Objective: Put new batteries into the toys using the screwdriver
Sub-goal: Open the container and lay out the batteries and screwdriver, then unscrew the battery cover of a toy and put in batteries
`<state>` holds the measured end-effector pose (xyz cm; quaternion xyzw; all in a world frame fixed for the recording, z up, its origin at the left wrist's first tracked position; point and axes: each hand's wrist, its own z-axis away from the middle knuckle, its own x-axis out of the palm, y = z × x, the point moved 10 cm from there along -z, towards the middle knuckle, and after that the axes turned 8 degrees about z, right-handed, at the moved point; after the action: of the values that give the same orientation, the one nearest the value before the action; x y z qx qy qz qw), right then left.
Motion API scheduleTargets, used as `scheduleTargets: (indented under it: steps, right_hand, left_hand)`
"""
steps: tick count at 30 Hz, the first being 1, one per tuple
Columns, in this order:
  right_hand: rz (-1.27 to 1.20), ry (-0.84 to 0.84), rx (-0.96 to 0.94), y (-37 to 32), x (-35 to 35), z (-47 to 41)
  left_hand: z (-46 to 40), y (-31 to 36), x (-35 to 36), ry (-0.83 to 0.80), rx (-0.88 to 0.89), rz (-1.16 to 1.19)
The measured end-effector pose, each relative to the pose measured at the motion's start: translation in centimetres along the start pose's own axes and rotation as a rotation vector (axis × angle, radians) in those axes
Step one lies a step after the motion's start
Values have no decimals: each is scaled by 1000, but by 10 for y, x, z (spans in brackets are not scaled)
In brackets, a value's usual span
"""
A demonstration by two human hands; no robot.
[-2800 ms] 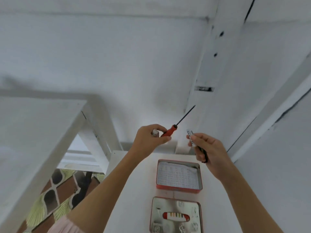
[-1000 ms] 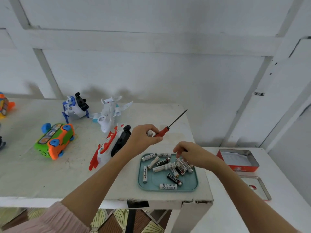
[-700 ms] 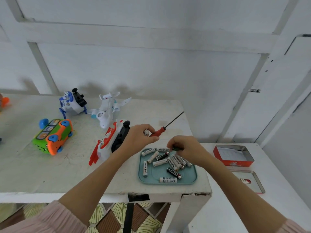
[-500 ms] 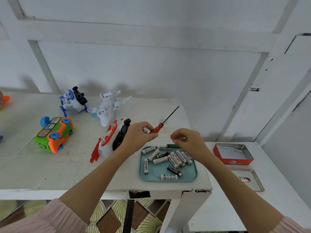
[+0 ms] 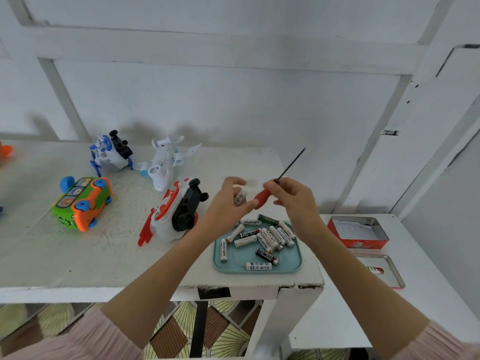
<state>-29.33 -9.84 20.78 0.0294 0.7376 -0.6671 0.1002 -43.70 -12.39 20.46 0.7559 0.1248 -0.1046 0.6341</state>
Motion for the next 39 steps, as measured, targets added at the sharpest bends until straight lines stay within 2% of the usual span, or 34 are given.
scheduleTargets:
  steps: [4, 7, 10, 12, 16, 23, 28, 33, 35, 39]
  right_hand:
    - [-46, 49, 3, 3, -22, -1]
    - [17, -3, -8, 9, -25, 3]
    - [13, -30, -4, 16, -25, 7]
    - [19, -21, 0, 18, -27, 8]
    - [-16, 6, -15, 15, -32, 9]
    - [-76, -86, -4, 9, -4, 10]
    - [-113, -159, 12, 4, 37, 11]
    - [-23, -252, -31, -5, 73, 18]
    - [14, -283, -41, -7, 82, 19]
    - [44, -351, -51, -12, 97, 10]
  left_hand:
    - [8, -17, 11, -105, 44, -204]
    - [10, -30, 26, -220, 120, -531]
    - [8, -20, 37, -219, 254, -811]
    - [3, -13, 37, -183, 294, -808]
    - [4, 2, 23, -74, 396, -660]
    - [16, 17, -23, 94, 465, -588]
    - [30, 16, -75, 249, 409, -679]
    - [41, -40, -109, 229, 23, -785]
    - [46, -57, -114, 227, -61, -725]
    - [43, -64, -120, 220, -87, -591]
